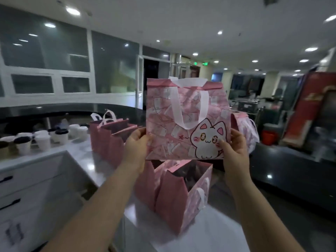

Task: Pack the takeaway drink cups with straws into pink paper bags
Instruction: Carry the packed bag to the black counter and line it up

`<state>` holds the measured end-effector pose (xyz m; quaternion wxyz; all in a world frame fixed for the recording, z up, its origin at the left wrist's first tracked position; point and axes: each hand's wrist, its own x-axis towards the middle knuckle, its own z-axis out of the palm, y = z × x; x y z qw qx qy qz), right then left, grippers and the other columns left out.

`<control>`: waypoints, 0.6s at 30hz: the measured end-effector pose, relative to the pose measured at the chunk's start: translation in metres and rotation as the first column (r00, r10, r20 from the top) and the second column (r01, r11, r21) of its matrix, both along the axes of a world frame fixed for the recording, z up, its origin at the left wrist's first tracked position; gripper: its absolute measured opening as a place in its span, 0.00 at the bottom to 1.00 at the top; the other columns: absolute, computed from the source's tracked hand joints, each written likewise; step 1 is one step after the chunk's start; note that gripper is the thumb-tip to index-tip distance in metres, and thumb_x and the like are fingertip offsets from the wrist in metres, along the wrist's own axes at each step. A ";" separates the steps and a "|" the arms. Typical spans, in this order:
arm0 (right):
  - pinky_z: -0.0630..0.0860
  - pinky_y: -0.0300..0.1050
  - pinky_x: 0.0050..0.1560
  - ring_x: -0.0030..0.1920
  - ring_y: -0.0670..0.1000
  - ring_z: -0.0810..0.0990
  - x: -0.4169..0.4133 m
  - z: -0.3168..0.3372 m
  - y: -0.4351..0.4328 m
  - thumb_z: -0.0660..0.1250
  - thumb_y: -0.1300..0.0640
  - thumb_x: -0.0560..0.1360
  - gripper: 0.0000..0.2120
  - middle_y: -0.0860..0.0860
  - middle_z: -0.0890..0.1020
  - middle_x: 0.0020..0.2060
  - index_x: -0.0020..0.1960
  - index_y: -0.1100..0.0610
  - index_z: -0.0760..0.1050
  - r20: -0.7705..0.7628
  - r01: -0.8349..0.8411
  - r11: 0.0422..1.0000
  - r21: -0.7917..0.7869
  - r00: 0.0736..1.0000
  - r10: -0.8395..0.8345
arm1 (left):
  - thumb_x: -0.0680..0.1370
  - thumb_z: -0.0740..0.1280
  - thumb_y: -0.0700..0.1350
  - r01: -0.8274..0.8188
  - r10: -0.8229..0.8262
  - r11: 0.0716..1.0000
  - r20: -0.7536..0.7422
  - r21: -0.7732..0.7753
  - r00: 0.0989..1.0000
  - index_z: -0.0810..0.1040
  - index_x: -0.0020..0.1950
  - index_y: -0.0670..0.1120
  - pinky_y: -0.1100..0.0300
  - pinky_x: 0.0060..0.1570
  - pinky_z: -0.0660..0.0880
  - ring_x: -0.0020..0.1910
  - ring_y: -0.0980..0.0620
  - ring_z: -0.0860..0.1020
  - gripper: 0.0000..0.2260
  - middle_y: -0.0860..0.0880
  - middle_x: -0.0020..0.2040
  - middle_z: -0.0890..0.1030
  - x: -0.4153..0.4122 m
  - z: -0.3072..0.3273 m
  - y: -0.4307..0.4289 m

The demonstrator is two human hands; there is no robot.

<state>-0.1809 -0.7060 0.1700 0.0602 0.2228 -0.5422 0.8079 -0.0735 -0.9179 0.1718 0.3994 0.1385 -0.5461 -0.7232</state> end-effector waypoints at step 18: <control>0.57 0.62 0.74 0.76 0.59 0.50 -0.113 -0.018 0.149 0.77 0.48 0.67 0.54 0.45 0.44 0.78 0.78 0.41 0.42 -0.187 0.393 0.458 0.797 0.882 -0.432 | 0.77 0.64 0.37 0.271 -0.281 0.957 -0.110 -0.099 0.953 0.73 0.41 0.49 0.57 0.44 0.76 0.37 0.59 0.74 0.09 0.54 0.39 0.76 -0.223 -0.007 0.235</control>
